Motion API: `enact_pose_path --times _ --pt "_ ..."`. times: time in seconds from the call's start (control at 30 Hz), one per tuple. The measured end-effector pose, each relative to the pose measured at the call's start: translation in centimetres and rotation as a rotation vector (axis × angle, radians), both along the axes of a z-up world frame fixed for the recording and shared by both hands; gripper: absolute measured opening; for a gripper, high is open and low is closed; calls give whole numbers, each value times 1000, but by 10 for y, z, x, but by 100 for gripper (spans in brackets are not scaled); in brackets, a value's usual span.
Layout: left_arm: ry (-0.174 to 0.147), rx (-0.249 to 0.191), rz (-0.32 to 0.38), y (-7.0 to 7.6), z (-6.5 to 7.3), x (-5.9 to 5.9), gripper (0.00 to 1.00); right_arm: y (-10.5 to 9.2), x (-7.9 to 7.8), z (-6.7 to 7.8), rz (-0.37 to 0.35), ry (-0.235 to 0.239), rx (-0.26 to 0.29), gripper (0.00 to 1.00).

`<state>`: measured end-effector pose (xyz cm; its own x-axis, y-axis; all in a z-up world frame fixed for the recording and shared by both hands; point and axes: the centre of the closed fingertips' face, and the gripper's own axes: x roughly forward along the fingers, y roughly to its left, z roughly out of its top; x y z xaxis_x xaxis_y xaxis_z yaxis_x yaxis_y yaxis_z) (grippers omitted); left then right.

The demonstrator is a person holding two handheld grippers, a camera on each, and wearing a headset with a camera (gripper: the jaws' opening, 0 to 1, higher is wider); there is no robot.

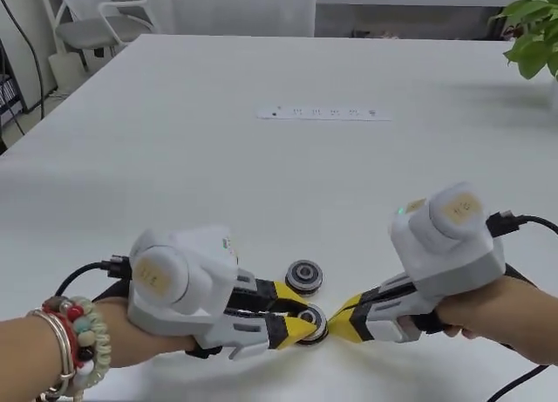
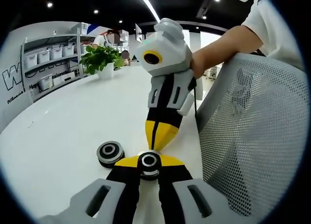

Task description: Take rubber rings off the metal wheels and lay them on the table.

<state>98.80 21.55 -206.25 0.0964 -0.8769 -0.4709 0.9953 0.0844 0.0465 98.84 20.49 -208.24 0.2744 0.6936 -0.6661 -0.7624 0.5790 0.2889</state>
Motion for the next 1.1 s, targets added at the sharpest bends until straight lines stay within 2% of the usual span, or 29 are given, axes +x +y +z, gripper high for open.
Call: enact_pose_path --times 0.07,0.1,0.13,0.23,0.27,0.3,0.37,0.43,0.5,0.57,0.63,0.9,1.03,1.1 --pt "-1 -1 3 0 0 1 9 -2 2 1 -13 -13 15 0" --pt "1 -1 2 0 0 1 9 0 0 2 -35 27 37 0" --pt "1 -2 -1 0 0 1 9 -1 1 3 -53 44 48 0" --pt "3 -5 0 0 0 1 9 -2 4 5 -66 56 73 0" --pt "3 -6 0 0 0 1 9 -1 3 5 -77 84 85 0" --pt "3 -7 0 0 0 1 9 -1 1 5 -101 132 106 0" --pt "3 -6 0 0 0 1 9 -1 6 10 -127 150 154 0" --pt "2 -7 -1 0 0 1 9 0 4 12 -147 188 181 0" --pt "-5 -5 -6 0 0 1 9 1 4 12 -139 180 167 0" --pt "-6 -5 -7 0 0 2 9 6 3 14 -152 198 155 0" --pt "-11 -1 -10 0 0 2 9 7 3 14 -143 187 139 0" --pt "-16 -1 -18 1 0 2 9 6 3 15 -163 213 160 0" --pt "-38 7 -34 0 0 2 9 7 2 17 -167 227 166 0" --pt "-38 7 -35 0 0 2 9 7 2 18 -167 230 168 0"
